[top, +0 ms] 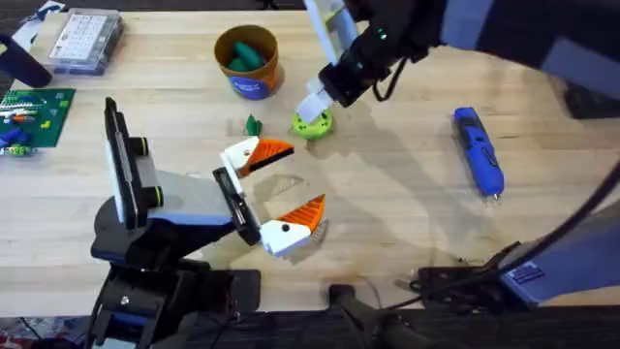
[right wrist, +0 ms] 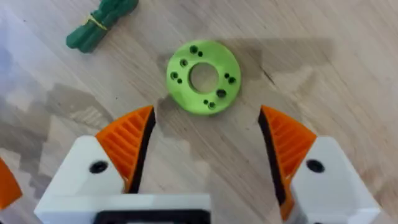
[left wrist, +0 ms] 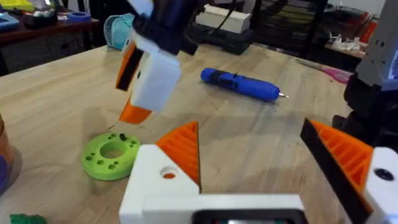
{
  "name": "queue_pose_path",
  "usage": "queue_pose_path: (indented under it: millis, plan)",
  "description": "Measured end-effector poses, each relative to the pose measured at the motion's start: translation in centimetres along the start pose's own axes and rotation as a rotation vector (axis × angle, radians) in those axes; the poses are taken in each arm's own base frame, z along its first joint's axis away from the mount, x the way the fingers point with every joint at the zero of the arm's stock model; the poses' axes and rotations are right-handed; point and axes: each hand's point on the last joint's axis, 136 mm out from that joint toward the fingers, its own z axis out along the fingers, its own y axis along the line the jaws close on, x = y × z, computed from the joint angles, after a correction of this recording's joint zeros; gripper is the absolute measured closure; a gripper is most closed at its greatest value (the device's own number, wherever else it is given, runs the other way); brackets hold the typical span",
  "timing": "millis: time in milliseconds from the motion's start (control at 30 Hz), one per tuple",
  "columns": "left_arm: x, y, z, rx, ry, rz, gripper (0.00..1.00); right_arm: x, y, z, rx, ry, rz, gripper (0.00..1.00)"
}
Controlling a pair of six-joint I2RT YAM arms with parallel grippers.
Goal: Pick up the gripper from the table and insert it into the empty holder that is missing its gripper. Then pick up a screw, insert it into the mounting hole, and use the screwdriver to tighten it. Finally, clean up the table by picking up the vegetable and placing it into the bucket.
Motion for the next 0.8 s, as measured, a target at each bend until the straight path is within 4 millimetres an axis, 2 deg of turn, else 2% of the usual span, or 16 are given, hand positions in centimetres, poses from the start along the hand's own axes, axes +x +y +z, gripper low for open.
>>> queue_pose_path:
  millis: [67,300,467,500,633,800]
  plan:
    - [0.0,0.0,0.0,0.000,0.000,0.000,0.014,-0.2,0.3,0.7,0.001,-0.001,-0.011,0.008]
    - [0.0,0.0,0.0,0.000,0.000,0.000,0.014,0.2,0.5,2.7,0.019,0.035,-0.024,0.136]
    - [0.0,0.0,0.0,0.000,0.000,0.000,0.014,0.8,0.2,3.9,0.023,0.068,-0.016,0.416]
    - [0.0,0.0,0.0,0.000,0.000,0.000,0.014,0.9,0.2,4.1,0.023,0.074,-0.014,0.443]
    - [0.0,0.0,0.0,0.000,0.000,0.000,0.015,1.0,0.1,4.7,0.022,0.081,-0.011,0.496]
    - [0.0,0.0,0.0,-0.003,0.000,0.000,0.015,1.1,0.1,5.1,0.023,0.085,-0.011,0.501]
